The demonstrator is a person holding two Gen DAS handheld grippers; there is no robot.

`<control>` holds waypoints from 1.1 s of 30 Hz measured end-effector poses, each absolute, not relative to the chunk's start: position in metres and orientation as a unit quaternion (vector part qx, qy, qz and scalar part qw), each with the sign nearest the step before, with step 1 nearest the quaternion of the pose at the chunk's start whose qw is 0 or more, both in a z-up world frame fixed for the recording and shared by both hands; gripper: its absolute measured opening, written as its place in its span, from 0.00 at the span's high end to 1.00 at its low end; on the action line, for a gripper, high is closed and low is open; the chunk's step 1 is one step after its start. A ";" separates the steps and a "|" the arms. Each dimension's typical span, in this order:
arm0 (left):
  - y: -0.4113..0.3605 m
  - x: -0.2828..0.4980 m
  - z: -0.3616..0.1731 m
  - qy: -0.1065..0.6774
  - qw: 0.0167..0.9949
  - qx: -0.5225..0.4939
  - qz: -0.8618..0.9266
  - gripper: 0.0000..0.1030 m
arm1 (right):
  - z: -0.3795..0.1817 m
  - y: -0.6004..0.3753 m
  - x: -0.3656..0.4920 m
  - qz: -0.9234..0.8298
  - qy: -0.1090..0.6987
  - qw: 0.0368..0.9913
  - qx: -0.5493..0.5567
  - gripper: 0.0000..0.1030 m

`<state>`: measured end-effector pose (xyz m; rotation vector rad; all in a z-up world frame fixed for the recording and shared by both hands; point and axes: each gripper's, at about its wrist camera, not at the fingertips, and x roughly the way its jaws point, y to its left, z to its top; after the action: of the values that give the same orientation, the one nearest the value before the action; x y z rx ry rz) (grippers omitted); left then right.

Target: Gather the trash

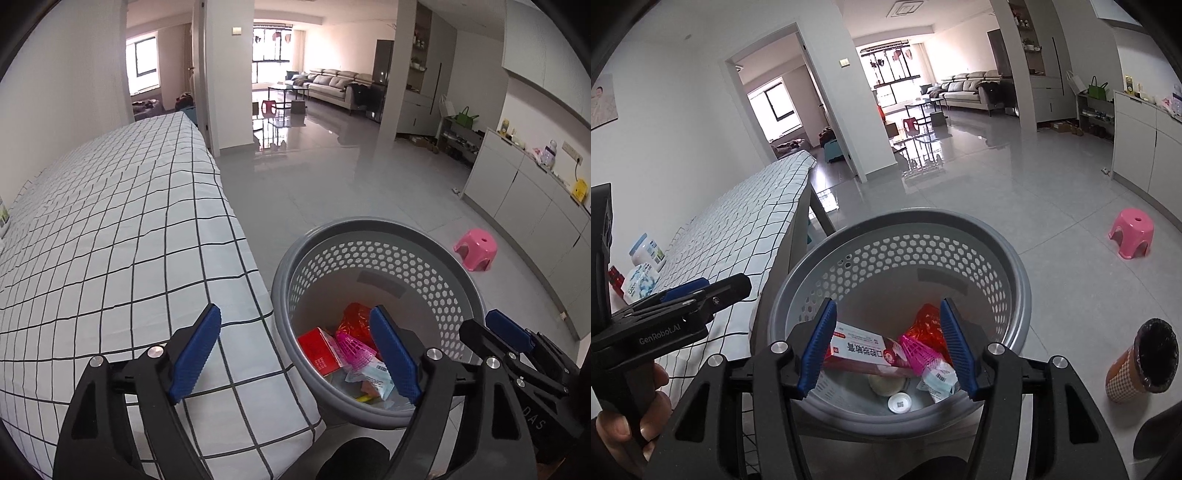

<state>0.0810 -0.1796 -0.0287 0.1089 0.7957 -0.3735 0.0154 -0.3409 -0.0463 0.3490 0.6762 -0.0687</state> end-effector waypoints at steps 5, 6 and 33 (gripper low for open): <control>-0.173 0.080 -0.025 0.380 0.907 0.045 -0.176 0.14 | -0.043 -0.337 0.016 -0.031 0.330 0.929 0.166 0.45; -0.171 0.080 -0.024 0.379 0.908 0.044 -0.174 0.13 | -0.042 -0.336 0.016 -0.031 0.329 0.929 0.164 0.43; -0.165 0.077 -0.021 0.382 0.912 0.050 -0.142 0.06 | -0.036 -0.326 0.011 -0.036 0.320 0.935 0.149 0.39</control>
<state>0.0770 -0.1654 -0.0209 0.1035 0.7866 -0.2937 0.0106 -0.3265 -0.0357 0.3051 0.6552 -0.0726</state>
